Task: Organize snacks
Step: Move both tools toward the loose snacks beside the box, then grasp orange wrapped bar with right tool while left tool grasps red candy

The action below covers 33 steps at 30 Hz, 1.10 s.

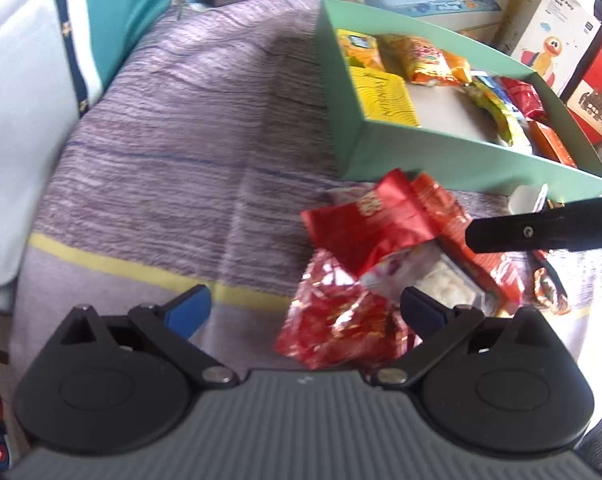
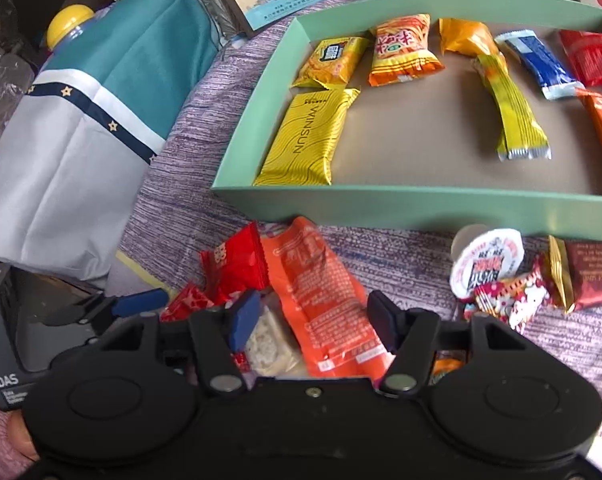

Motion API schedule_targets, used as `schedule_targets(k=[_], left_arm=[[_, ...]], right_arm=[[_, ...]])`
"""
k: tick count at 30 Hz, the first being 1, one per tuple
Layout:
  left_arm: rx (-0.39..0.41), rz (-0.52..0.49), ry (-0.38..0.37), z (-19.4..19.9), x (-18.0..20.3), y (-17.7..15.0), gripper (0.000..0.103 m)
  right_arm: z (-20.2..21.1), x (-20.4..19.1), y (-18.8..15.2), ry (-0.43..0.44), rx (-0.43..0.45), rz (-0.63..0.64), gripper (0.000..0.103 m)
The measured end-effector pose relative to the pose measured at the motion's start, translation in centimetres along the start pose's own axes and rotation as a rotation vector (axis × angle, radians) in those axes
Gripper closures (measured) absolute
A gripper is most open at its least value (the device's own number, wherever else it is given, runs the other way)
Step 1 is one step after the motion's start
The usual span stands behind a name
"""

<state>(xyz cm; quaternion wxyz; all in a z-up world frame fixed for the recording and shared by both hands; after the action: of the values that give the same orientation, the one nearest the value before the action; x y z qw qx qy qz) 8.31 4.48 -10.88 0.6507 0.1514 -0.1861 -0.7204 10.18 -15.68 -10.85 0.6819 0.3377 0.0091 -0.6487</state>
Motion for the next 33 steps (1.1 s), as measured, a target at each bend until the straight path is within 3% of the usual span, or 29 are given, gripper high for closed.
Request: schedule_targets(k=[4,7,10,12,15,17,18,21,27,29,33], left_arm=[[-0.014,0.024,0.013,0.3,-1.1,-0.1,0.000],[-0.040,0.055,-0.022,0.7,-1.3,-0.1,0.000],[-0.039,0.045,-0.050,1.1,-0.2,-0.2,0.000],[-0.042,0.007,-0.043,1.0,0.9,-0.3,0.001],[-0.046,-0.036,-0.012,0.7,2.2,-0.7,0.012],[-0.031,-0.052,-0.042,1.1,2.6,-0.7,0.029],[-0.028,-0.059,-0.062,1.4,2.7,-0.8,0.047],[-0.020,-0.104,0.010,1.5,2.8,-1.1,0.095],[-0.034,-0.068,-0.024,2.4,2.2,-1.4,0.097],[-0.049,-0.042,-0.042,2.8,2.0,-1.4,0.087],[-0.054,-0.003,-0.070,3.5,2.3,-1.2,0.053]], right_arm=[[-1.6,-0.3,0.1,-0.053,-0.020,0.085,0.042],[-1.9,-0.7,-0.4,-0.072,-0.026,0.139,0.041],[-1.6,-1.4,-1.7,-0.137,-0.038,0.246,0.064],[-1.3,-1.1,-2.2,-0.131,-0.021,0.206,0.069],[-0.2,0.2,-2.5,-0.126,0.017,0.108,0.071],[0.4,0.9,-2.8,-0.108,0.029,0.061,0.071],[0.7,1.2,-3.1,-0.097,0.035,0.038,0.071],[1.7,2.0,-3.3,-0.070,0.059,-0.008,0.071],[3.2,2.1,-3.4,-0.042,0.093,-0.018,0.071],[3.6,2.2,-3.6,-0.036,0.099,-0.021,0.071],[4.3,2.3,-3.8,-0.023,0.116,-0.024,0.071]])
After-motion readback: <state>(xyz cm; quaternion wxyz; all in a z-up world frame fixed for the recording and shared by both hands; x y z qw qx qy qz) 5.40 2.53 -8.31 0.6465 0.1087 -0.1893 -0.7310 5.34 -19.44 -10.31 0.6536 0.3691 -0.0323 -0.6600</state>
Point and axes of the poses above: each gripper's, at about its wrist camera, not at the fingertips, and z roughly against the way its jaws point, x to its right, y to its top, the point moved 4 cm from there along -z, roughly the way its jaws point, and after that the axes turned 8 degrees about y, right-handed, at the moved point
